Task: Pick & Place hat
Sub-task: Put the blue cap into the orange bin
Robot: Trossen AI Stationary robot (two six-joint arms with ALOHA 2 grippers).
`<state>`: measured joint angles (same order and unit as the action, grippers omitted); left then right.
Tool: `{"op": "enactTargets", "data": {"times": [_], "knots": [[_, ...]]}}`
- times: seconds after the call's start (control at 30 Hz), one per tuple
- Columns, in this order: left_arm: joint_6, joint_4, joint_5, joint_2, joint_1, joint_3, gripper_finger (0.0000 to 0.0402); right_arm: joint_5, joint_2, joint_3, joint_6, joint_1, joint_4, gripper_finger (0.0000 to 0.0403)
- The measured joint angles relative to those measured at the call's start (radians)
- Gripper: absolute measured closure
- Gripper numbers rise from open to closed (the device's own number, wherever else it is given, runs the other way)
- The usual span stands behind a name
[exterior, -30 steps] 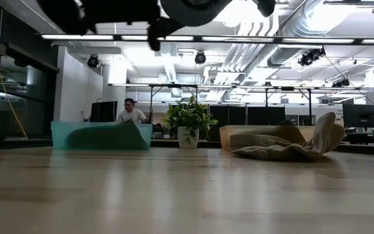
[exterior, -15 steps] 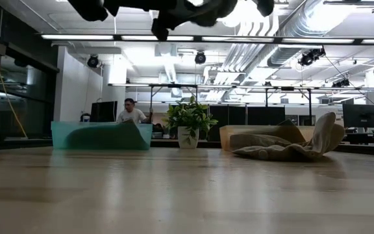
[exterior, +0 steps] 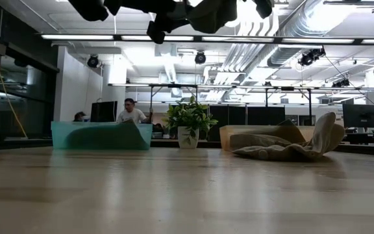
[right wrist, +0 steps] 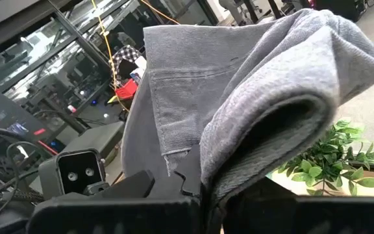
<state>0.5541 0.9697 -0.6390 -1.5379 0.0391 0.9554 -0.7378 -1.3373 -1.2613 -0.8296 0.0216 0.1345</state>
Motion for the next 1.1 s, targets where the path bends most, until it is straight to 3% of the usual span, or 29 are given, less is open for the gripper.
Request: {"op": "enactTargets", "data": {"times": [0.2,0.5,0.9,1.1], "knots": [[0.000,-0.001,-0.007,0.000,0.000,0.000,0.0215,0.006,0.001,0.000,0.001,-0.002,0.007,0.0390],[0.017,-0.069,0.013,0.002,0.002,0.000,0.0390,0.024,0.003,0.000,0.004,-0.002,0.048,0.0390],[0.130,-0.183,0.042,0.007,0.002,0.000,0.0401,0.075,0.007,0.001,0.048,-0.001,0.078,0.0389],[0.131,-0.178,0.062,0.007,0.000,0.000,0.0401,0.094,0.033,0.001,0.052,0.000,0.132,0.0332]]}}
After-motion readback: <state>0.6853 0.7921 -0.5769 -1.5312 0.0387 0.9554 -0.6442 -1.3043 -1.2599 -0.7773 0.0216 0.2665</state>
